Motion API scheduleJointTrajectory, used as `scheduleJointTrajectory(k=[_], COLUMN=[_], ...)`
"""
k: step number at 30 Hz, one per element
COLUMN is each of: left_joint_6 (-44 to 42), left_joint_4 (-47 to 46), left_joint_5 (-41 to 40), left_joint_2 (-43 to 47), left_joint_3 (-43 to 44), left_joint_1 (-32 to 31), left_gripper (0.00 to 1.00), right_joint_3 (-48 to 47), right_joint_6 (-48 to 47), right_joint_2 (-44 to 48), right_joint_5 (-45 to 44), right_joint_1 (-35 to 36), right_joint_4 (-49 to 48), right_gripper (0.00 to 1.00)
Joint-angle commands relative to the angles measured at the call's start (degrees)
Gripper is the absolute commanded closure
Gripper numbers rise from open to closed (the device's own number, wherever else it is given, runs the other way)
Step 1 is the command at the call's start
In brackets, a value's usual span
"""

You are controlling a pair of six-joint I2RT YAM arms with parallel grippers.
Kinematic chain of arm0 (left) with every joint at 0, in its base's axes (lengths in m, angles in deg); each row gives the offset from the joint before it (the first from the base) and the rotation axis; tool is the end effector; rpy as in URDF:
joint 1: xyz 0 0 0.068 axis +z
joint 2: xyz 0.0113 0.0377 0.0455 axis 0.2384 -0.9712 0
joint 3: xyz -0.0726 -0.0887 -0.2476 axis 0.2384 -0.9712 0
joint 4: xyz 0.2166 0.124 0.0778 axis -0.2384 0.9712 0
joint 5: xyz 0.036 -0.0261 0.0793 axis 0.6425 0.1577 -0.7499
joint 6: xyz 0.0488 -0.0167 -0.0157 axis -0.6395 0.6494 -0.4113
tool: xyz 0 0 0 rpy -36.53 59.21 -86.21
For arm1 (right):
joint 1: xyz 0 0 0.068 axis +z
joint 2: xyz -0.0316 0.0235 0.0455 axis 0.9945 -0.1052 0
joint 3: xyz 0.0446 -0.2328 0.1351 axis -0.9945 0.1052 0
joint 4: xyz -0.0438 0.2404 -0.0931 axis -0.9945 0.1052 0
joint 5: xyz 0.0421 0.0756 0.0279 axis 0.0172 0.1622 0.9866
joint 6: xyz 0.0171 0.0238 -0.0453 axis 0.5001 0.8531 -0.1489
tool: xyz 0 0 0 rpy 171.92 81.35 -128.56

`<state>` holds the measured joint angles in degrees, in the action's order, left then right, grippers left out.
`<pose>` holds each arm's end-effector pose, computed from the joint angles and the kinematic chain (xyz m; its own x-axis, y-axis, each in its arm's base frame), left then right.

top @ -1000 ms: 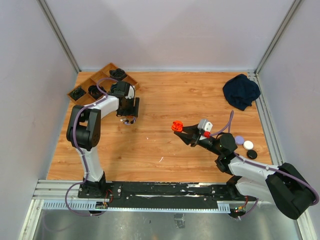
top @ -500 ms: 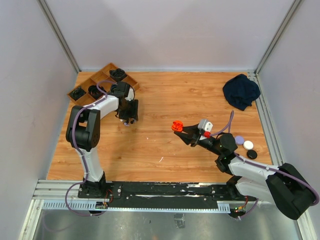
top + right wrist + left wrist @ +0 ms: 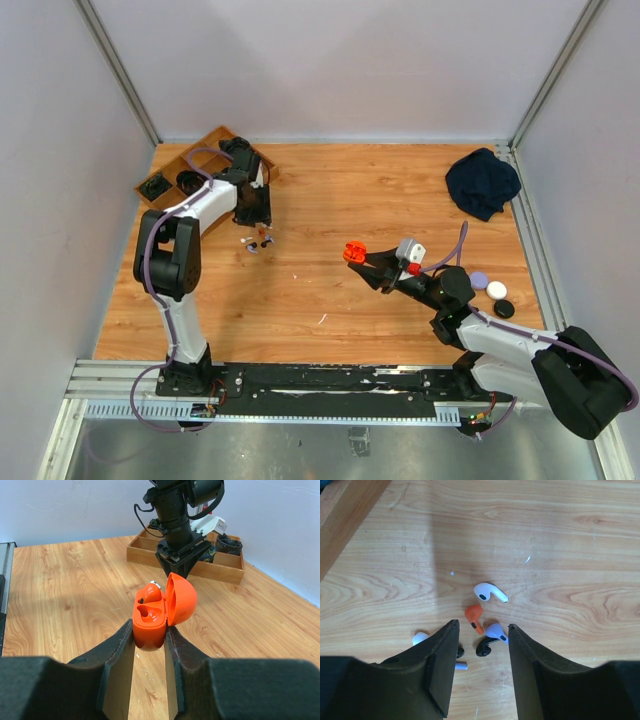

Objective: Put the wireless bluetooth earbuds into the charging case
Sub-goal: Pick up the earbud from the center of the board.

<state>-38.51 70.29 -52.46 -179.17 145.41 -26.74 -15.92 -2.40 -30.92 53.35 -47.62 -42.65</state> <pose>0.3910 -0.0893 0.1964 -0.8919 -0.0719 -0.4464 -0.0247 0.9936 -0.1105 0.1484 0.1308 0.2282 0.2105 0.2056 -0.9557 -0.9019 0.4181 -0.1087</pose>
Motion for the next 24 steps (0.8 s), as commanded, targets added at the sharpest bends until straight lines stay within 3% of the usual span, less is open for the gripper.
scheduleJointTrajectory(k=[1,24], left_joint_6=[3.0,4.5], left_joint_4=[0.7,1.1], left_joint_5=[-2.3,-4.2], left_joint_2=[-2.6,-6.3], left_joint_3=[1.1,1.5], left_joint_1=[0.0,-0.1], left_gripper=[0.53,0.66], right_joint_3=[0.6,0.5], right_joint_6=[-0.9,-0.8], right_joint_2=[0.5,0.7], right_joint_5=[-0.7,-0.5], right_joint_1=[-0.7,-0.7], right_joint_4=[-1.8,-1.6], right_gripper=[0.92,0.92])
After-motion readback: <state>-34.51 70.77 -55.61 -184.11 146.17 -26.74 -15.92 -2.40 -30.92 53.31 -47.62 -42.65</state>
